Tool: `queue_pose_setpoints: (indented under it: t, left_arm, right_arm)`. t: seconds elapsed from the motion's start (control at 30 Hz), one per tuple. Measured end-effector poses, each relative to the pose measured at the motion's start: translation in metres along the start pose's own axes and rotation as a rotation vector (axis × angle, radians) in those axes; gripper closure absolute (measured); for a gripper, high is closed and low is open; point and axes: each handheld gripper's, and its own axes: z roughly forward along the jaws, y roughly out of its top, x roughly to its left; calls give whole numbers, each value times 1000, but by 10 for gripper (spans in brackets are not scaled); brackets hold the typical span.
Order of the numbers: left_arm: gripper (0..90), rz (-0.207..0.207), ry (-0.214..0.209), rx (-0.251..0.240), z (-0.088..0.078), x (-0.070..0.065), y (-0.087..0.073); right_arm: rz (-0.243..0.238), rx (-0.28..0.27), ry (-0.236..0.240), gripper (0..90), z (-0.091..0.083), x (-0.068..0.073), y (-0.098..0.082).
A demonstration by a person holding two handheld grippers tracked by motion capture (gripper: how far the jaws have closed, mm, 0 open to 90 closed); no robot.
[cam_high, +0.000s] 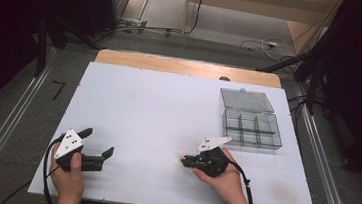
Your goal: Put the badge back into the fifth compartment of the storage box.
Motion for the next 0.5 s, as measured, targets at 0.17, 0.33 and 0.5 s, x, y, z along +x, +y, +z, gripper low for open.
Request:
queue_pose_setpoints:
  t: [0.17,0.33,0.5]
  left_arm:
    - [20,-1,0,0,0,0,0]
    - [20,-1,-1,-2,0,0,0]
    - [20,-1,-1,-1,0,0,0]
  right_arm:
    - [-1,-9,-6,800,-4,-1,2]
    - [-2,-22,-12,800,-8,-2,3]
    - [4,-34,-20,800,-13,-3,4]
